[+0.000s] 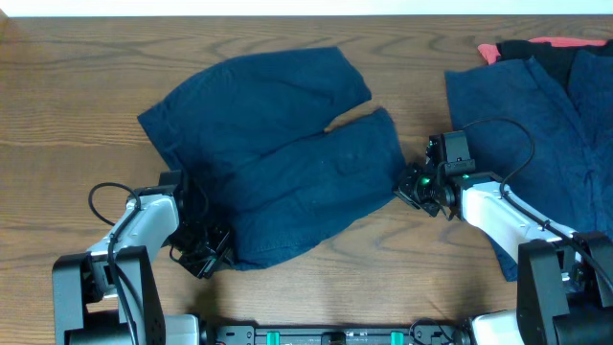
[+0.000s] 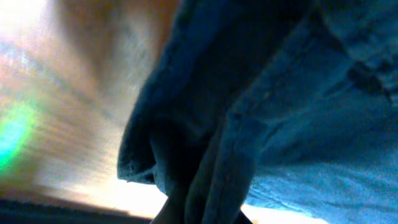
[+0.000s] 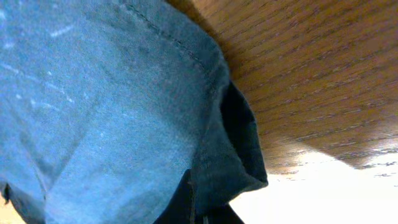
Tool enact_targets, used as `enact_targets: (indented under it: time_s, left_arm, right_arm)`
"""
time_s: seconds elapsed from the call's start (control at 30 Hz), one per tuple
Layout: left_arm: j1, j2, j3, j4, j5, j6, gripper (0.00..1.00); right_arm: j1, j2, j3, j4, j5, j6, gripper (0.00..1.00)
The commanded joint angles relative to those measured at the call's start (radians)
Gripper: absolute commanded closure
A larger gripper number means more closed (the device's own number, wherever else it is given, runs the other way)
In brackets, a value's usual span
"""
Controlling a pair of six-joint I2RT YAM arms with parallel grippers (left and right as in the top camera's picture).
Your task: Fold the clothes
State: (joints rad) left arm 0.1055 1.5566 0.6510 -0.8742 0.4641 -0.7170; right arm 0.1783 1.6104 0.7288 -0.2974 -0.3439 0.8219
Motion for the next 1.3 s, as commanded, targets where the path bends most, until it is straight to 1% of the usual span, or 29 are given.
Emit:
enact_targets:
  time_s: [0.0, 0.1, 0.2, 0.3, 0.37, 0.43, 0.53, 0.6, 0.67, 0.77, 0.83, 0.9, 1.0, 1.13, 1.27]
  left_arm:
    - [-0.002, -0.043, 0.005, -0.056, -0.027, 0.086, 0.94]
    - [-0.002, -0.141, 0.014, -0.122, -0.027, 0.138, 0.94]
    - [-0.002, -0.258, 0.015, -0.167, -0.027, 0.146, 0.94]
    - [-0.002, -0.406, 0.015, -0.215, -0.027, 0.149, 0.94]
    - [-0.002, -0.508, 0.016, -0.254, -0.026, 0.149, 0.94]
    - [-0.002, -0.606, 0.023, -0.296, 0.011, 0.166, 0.94]
    - [-0.002, -0.735, 0.049, -0.314, 0.094, 0.182, 0.94]
    - [-0.002, -0.797, 0.088, -0.3, 0.091, 0.181, 0.94]
    - [-0.002, -0.83, 0.138, -0.254, 0.047, 0.182, 0.94]
    - [-0.002, -0.827, 0.19, -0.134, -0.036, 0.182, 0.94]
    - [-0.002, -0.799, 0.204, -0.036, -0.051, 0.181, 0.94]
    - [-0.002, -0.75, 0.205, 0.035, -0.059, 0.153, 0.94]
    - [0.003, -0.65, 0.205, 0.089, -0.074, 0.131, 0.94]
    - [0.019, -0.481, 0.205, 0.152, -0.077, 0.07, 0.94]
    - [0.046, -0.347, 0.205, 0.259, -0.077, 0.061, 0.94]
  right_arm:
    - [-0.02, -0.032, -0.005, -0.001, 0.02, -0.019, 0.99]
    - [-0.074, -0.115, -0.001, -0.021, 0.01, -0.019, 0.99]
    - [-0.118, -0.22, 0.001, -0.044, 0.01, -0.049, 0.99]
    - [-0.144, -0.354, 0.01, -0.076, 0.015, -0.1, 0.99]
    - [-0.152, -0.425, 0.026, -0.111, 0.024, -0.106, 0.99]
    - [-0.154, -0.488, 0.061, -0.153, 0.034, -0.119, 0.99]
    - [-0.147, -0.531, 0.145, -0.199, 0.022, -0.145, 0.98]
    - [-0.137, -0.522, 0.229, -0.24, 0.024, -0.185, 0.99]
    - [-0.122, -0.493, 0.315, -0.269, 0.027, -0.225, 0.98]
    - [-0.095, -0.41, 0.452, -0.311, 0.027, -0.29, 0.98]
    - [-0.073, -0.335, 0.539, -0.349, 0.027, -0.335, 0.99]
    - [-0.05, -0.249, 0.619, -0.38, 0.027, -0.372, 0.99]
    - [-0.023, -0.121, 0.721, -0.391, 0.027, -0.414, 0.99]
    - [0.028, 0.078, 0.885, -0.374, 0.035, -0.503, 0.99]
    - [0.074, 0.232, 0.992, -0.358, 0.053, -0.527, 0.99]
